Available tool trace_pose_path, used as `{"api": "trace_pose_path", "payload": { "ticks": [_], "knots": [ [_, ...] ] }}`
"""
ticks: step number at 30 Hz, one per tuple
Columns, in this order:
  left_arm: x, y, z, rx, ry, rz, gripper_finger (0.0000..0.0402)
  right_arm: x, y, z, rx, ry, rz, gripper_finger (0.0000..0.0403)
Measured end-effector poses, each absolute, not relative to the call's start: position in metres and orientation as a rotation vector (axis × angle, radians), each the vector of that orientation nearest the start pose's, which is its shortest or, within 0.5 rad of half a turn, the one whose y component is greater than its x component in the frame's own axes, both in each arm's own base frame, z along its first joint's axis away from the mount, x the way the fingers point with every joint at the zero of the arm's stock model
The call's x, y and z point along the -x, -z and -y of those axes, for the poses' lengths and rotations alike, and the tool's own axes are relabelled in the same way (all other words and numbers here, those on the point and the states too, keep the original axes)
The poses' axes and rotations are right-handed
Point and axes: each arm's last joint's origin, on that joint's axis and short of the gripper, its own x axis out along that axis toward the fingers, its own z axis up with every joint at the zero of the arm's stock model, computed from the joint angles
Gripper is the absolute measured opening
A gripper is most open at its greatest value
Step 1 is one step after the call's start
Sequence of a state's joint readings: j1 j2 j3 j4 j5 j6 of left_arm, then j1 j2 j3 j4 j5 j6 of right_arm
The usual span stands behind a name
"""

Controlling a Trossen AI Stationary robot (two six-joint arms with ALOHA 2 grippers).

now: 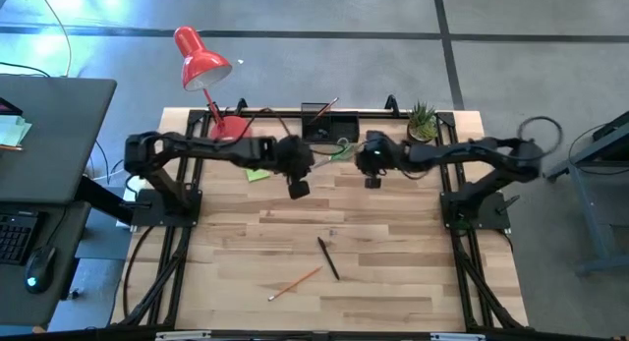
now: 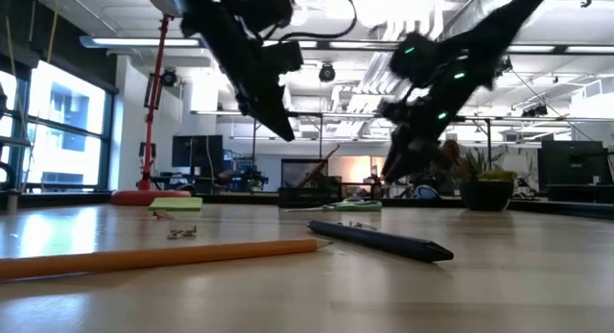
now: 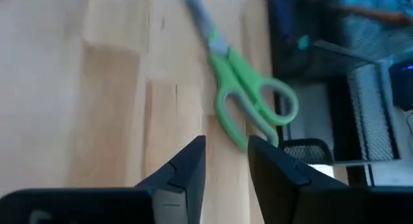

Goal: Pick and place office supplies into organizer
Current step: Put the green scissor into the desk organizer

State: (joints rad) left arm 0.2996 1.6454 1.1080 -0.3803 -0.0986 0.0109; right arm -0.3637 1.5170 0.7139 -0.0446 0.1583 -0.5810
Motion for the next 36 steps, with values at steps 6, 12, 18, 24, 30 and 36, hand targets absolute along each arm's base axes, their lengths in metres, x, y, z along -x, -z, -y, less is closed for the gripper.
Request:
{"api": "trace_pose_path", "payload": {
  "ticks": [6, 12, 18, 24, 30, 36],
  "knots": [
    [-0.302, -0.194, -0.080, 0.094, -0.352, -0.908, 0.0005, -0.298, -0.154, 0.135, 0.456, 0.164, -1.217, 0.0110],
    [-0.281, -0.173, -0.068, 0.140, -0.352, -0.858, 0.0003, -0.317, -0.152, 0.153, 0.492, 0.046, -1.354, 0.0082],
    [-0.272, -0.164, -0.061, 0.170, -0.349, -0.862, 0.0007, -0.325, -0.155, 0.156, 0.572, -0.031, -1.353, 0.0061],
    [-0.275, -0.165, -0.052, 0.162, -0.322, -0.849, 0.0003, -0.321, -0.154, 0.163, 0.565, -0.100, -1.326, 0.0066],
    [-0.279, -0.167, -0.050, 0.163, -0.300, -0.805, 0.0003, -0.320, -0.150, 0.174, 0.529, -0.119, -1.272, 0.0082],
    [-0.278, -0.168, -0.050, 0.163, -0.302, -0.808, 0.0002, -0.320, -0.133, 0.174, 0.453, -0.130, -1.331, 0.0091]
  ]
}}
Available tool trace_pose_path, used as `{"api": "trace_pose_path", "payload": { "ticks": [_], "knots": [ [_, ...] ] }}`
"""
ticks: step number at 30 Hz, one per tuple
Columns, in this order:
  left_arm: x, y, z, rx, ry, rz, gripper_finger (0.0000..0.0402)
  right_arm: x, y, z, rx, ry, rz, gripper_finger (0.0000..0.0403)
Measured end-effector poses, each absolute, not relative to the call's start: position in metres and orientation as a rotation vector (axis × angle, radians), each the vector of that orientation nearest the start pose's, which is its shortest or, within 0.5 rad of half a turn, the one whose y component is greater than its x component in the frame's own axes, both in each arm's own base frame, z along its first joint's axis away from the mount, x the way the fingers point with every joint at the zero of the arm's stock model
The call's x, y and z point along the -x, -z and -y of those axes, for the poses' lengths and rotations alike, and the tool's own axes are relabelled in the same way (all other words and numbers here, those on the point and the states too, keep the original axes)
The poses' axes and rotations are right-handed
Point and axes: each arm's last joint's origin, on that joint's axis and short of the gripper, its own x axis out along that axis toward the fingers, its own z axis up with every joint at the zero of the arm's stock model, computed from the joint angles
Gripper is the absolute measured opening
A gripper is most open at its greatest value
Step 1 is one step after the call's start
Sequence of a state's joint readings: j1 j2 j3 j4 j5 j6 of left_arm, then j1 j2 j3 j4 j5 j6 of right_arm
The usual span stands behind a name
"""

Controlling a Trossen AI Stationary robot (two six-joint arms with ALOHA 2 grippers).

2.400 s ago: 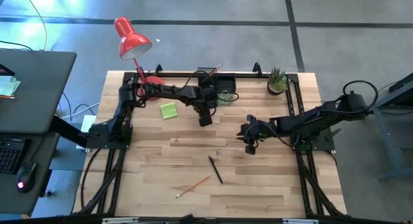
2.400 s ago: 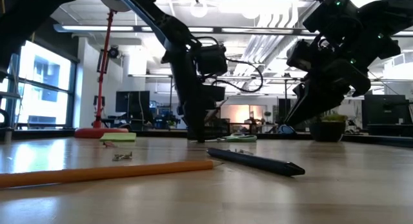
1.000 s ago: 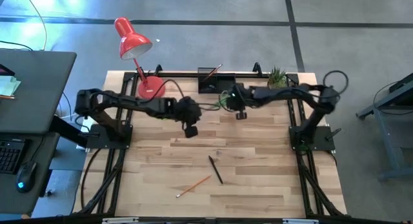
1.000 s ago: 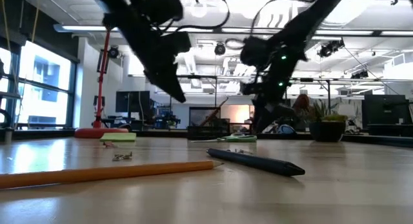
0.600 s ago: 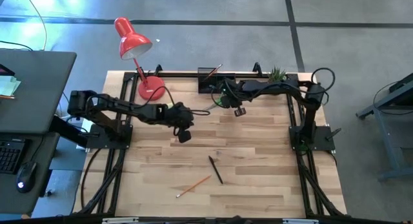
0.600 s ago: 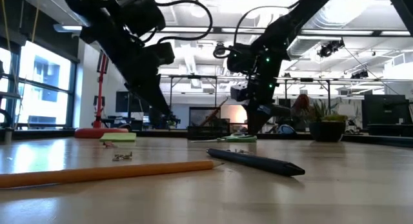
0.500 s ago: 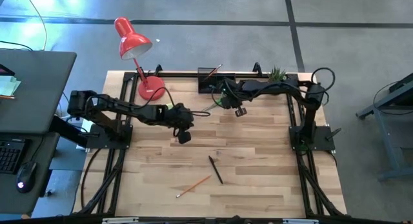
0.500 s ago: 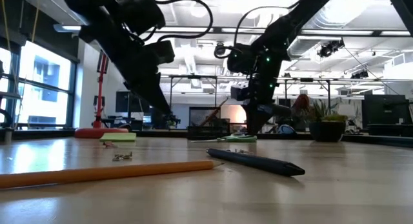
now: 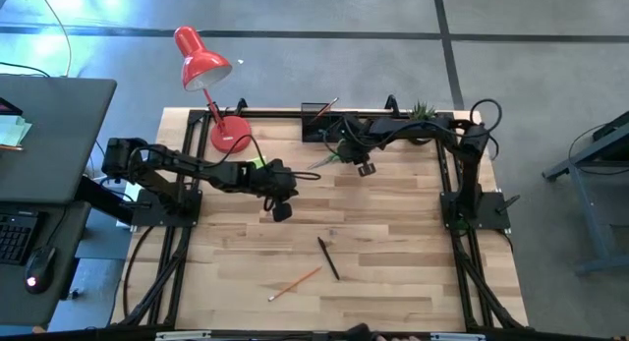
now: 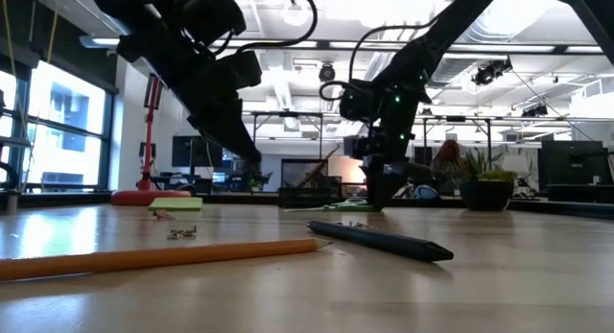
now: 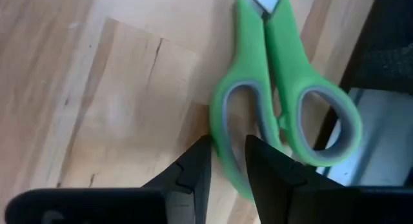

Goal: Pick and place office supplies into organizer
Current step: Put the green scissor into the desk organizer

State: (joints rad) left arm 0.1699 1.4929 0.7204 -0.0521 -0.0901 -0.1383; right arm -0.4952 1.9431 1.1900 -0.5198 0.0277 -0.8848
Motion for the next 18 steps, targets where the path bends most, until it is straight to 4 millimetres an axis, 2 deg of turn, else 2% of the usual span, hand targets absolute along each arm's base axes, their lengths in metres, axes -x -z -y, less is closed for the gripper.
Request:
{"api": "trace_pose_path", "payload": {
  "ticks": [5, 11, 15, 18],
  "knots": [
    [-0.278, -0.168, -0.050, 0.160, -0.301, -0.807, 0.0001, -0.321, -0.134, 0.169, 0.446, -0.084, -1.363, 0.0072],
    [-0.278, -0.168, -0.051, 0.147, -0.304, -0.809, 0.0001, -0.320, -0.141, 0.156, 0.503, -0.100, -1.397, 0.0010],
    [-0.278, -0.168, -0.051, 0.149, -0.305, -0.810, 0.0001, -0.324, -0.148, 0.143, 0.608, -0.075, -1.431, 0.0017],
    [-0.278, -0.168, -0.051, 0.149, -0.305, -0.811, 0.0001, -0.325, -0.153, 0.130, 0.697, -0.084, -1.480, 0.0008]
  ]
}}
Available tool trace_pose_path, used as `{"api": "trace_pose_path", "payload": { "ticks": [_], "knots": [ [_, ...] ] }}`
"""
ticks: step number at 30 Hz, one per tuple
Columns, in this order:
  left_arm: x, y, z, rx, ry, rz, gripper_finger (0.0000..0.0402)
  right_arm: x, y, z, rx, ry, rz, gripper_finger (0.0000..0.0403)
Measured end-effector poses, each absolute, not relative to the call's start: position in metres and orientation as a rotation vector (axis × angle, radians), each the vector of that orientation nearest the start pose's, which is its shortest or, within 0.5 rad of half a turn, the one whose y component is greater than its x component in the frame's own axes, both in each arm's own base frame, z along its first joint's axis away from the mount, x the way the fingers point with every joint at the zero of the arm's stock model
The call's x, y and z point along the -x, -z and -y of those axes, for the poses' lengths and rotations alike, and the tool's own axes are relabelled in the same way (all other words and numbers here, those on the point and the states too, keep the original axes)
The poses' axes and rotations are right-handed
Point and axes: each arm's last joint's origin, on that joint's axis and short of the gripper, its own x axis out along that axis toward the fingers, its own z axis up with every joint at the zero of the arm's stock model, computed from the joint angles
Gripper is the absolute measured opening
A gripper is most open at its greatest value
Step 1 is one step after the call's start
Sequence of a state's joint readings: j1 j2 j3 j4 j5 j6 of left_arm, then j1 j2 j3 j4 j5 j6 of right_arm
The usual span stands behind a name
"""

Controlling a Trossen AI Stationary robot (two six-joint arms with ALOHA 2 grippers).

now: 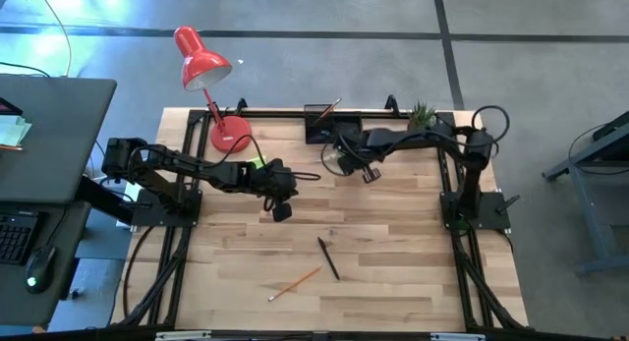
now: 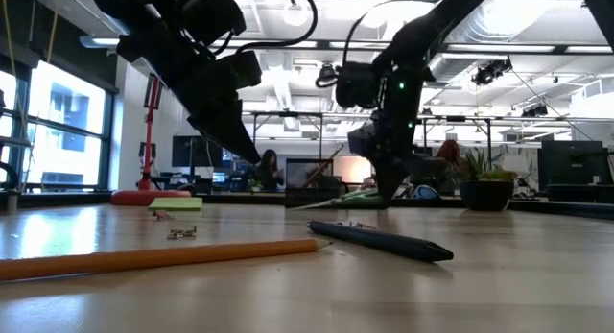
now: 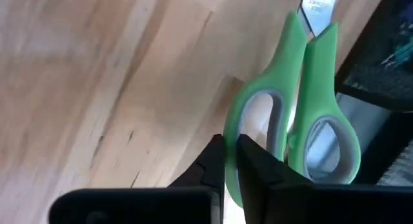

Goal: Pick and place office supplies into organizer
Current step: Put the green scissor into the desk organizer

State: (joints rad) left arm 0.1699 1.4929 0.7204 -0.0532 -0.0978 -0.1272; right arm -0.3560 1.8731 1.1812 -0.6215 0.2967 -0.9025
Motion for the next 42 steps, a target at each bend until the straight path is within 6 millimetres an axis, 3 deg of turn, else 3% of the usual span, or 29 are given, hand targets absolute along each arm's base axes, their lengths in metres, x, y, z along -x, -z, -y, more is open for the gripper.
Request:
{"api": "trace_pose_path", "payload": {
  "ticks": [5, 9, 13, 18, 25, 29, 33, 42],
  "knots": [
    [-0.278, -0.168, -0.050, 0.147, -0.304, -0.813, 0.0001, -0.326, -0.175, 0.114, 0.916, 0.017, -1.524, 0.0012],
    [-0.278, -0.168, -0.051, 0.147, -0.304, -0.813, 0.0001, -0.324, -0.203, 0.115, 1.132, 0.163, -1.538, 0.0006],
    [-0.277, -0.170, -0.050, 0.146, -0.303, -0.806, 0.0001, -0.320, -0.228, 0.132, 1.307, 0.232, -1.536, 0.0008],
    [-0.273, -0.181, -0.049, 0.149, -0.293, -0.769, 0.0001, -0.315, -0.237, 0.160, 1.489, 0.221, -1.653, 0.0013],
    [-0.266, -0.194, -0.048, 0.136, -0.286, -0.744, 0.0001, -0.313, -0.261, 0.181, 1.489, 0.359, -1.736, 0.0007],
    [-0.266, -0.194, -0.048, 0.134, -0.286, -0.744, 0.0001, -0.315, -0.274, 0.187, 1.567, 0.309, -1.773, 0.0007],
    [-0.266, -0.195, -0.048, 0.134, -0.286, -0.744, 0.0001, -0.321, -0.273, 0.190, 1.610, 0.239, -1.806, 0.0006],
    [-0.265, -0.194, -0.048, 0.135, -0.286, -0.752, 0.0001, -0.340, -0.233, 0.191, 1.636, 0.090, -1.867, 0.0007]
  ]
}}
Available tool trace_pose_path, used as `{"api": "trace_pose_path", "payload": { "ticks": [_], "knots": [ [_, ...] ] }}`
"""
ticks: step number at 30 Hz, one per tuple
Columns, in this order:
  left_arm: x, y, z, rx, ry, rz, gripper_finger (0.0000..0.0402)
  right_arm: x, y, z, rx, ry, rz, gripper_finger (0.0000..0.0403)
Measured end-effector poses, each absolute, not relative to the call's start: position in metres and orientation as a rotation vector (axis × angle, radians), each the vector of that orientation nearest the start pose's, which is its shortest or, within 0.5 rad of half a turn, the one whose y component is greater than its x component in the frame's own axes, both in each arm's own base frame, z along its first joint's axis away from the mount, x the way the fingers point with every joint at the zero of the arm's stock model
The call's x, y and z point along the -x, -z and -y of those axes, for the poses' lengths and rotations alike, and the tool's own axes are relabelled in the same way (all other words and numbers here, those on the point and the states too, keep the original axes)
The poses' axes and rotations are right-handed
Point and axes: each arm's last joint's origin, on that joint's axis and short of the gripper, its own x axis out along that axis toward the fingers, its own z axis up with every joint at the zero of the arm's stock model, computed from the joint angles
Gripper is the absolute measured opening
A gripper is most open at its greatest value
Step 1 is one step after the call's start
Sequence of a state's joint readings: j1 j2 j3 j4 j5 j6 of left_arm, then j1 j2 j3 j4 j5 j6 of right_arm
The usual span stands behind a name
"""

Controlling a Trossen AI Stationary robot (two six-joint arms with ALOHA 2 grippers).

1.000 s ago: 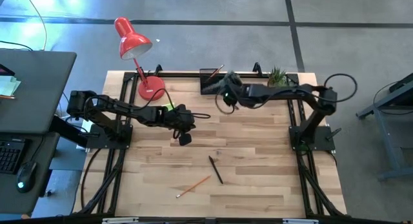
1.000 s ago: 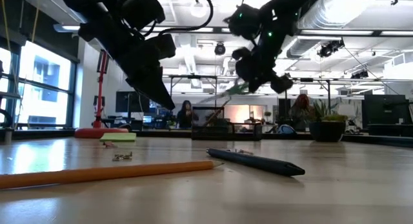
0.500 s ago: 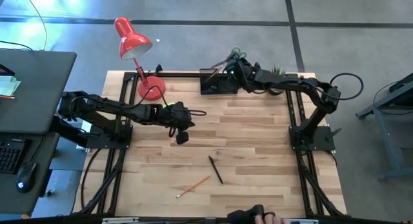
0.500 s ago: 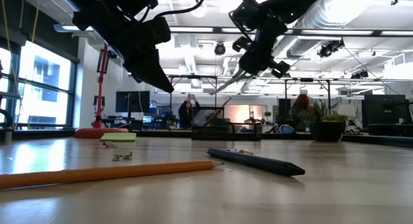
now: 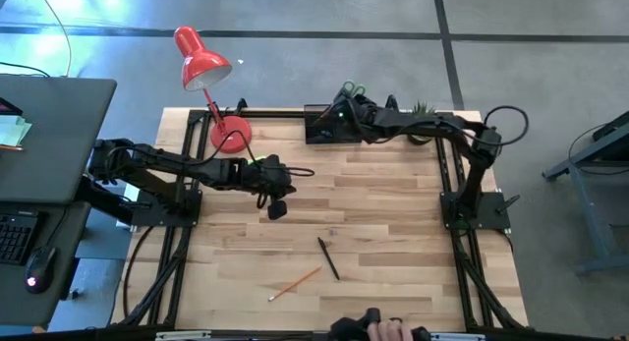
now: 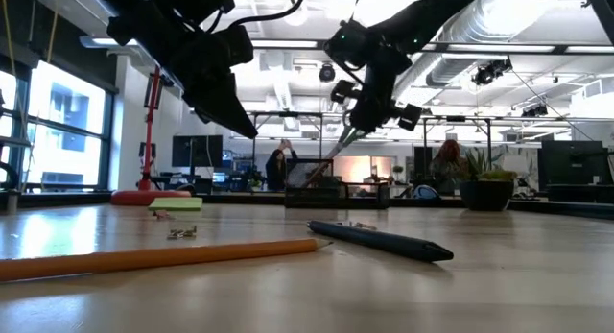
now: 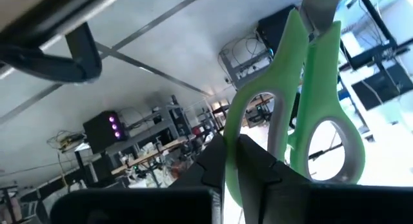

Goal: Pick and place office supplies into organizer
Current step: Put the green scissor into the desk organizer, then put the pink binder clip into the desk organizer

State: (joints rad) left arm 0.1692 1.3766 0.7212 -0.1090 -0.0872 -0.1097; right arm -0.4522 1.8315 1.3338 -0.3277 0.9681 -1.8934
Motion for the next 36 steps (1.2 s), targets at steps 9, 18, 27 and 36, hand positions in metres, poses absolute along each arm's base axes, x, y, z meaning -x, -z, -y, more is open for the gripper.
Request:
{"api": "trace_pose_path", "payload": {
  "ticks": [9, 18, 27, 36],
  "knots": [
    [-0.265, -0.194, -0.048, 0.135, -0.286, -0.752, 0.0001, -0.347, -0.231, 0.191, 1.638, 0.142, -1.804, 0.0044],
    [-0.265, -0.193, -0.048, 0.136, -0.285, -0.759, 0.0001, -0.360, -0.232, 0.170, 1.664, 0.131, -1.667, 0.0096],
    [-0.263, -0.192, -0.047, 0.146, -0.288, -0.780, 0.0001, -0.365, -0.240, 0.165, 1.460, 0.468, -1.548, 0.0092],
    [-0.265, -0.192, -0.037, 0.125, -0.289, -0.780, 0.0001, -0.323, -0.275, 0.161, 0.701, 0.599, -1.151, 0.0069]
  ]
}}
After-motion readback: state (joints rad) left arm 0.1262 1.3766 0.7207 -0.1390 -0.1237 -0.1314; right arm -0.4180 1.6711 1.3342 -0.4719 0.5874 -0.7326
